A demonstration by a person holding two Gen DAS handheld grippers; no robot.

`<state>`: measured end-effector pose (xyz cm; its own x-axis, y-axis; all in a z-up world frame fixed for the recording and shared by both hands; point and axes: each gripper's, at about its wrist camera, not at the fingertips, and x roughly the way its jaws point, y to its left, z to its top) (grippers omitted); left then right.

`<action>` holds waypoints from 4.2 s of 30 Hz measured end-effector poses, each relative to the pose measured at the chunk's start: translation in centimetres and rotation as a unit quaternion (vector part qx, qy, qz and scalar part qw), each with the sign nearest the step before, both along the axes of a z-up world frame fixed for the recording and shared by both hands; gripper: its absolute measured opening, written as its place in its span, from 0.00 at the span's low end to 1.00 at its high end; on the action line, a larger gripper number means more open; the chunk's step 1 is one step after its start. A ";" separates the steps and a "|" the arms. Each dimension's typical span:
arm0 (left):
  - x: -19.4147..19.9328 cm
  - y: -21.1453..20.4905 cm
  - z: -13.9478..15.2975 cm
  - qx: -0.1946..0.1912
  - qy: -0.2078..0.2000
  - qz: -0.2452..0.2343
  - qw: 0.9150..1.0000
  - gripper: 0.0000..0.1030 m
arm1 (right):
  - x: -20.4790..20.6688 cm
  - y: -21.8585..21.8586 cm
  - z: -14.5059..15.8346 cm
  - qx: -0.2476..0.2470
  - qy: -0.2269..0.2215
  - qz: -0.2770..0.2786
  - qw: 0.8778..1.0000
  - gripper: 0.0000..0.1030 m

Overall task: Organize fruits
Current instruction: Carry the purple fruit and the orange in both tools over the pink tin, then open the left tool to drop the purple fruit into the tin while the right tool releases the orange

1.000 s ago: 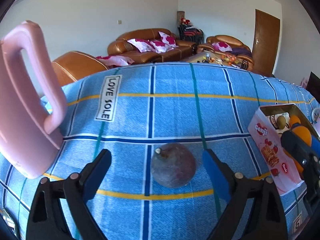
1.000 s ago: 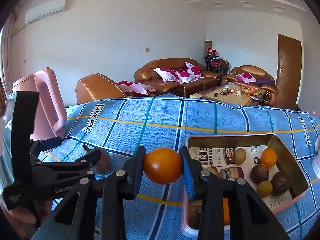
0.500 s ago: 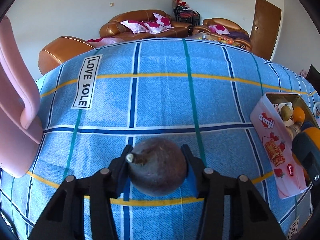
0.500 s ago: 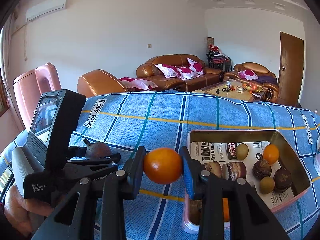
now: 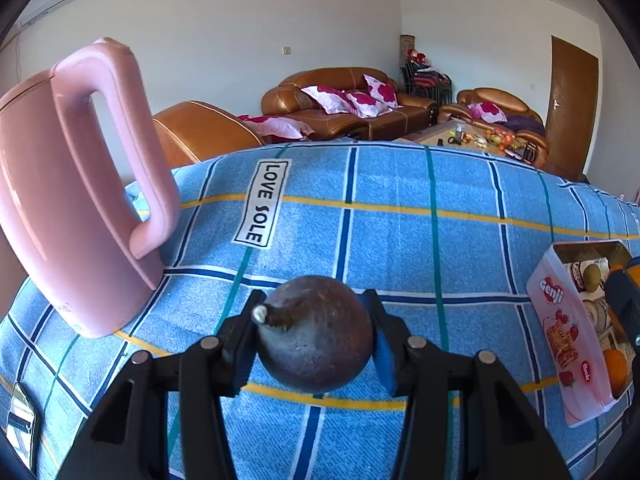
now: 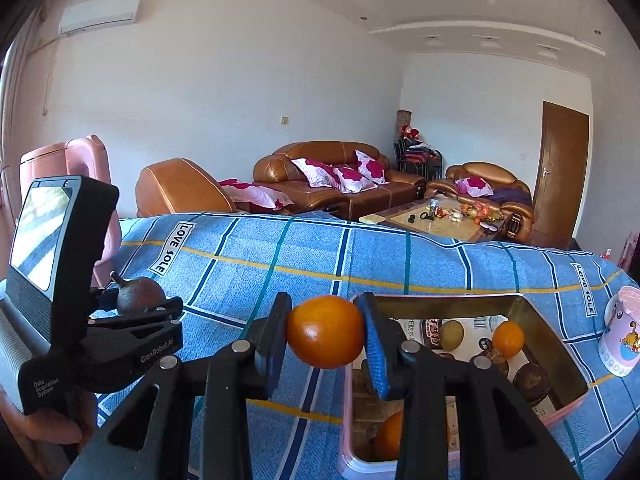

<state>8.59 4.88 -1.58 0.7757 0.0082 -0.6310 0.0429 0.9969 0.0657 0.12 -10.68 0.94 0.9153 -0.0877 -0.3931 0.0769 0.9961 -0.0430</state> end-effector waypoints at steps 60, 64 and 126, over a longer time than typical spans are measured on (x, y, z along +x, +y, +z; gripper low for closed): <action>-8.1 -11.4 0.9 -0.011 -0.038 -0.054 0.998 0.49 | -4.4 -12.8 0.5 -0.024 0.006 -0.069 0.997 0.36; -8.2 -12.9 1.1 -0.012 -0.043 -0.070 0.997 0.49 | -4.6 -14.8 0.6 -0.019 0.006 -0.089 0.996 0.36; -1.9 -21.5 0.1 -0.053 0.018 -0.146 0.988 0.49 | 5.1 -20.1 -2.4 0.118 0.121 -0.004 0.986 0.38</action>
<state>6.73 -16.61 -1.48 0.7127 -0.2801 -0.6431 0.3305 0.9428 -0.0443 5.21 -30.82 -1.48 0.7915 0.0253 -0.6106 0.1016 0.9798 0.1722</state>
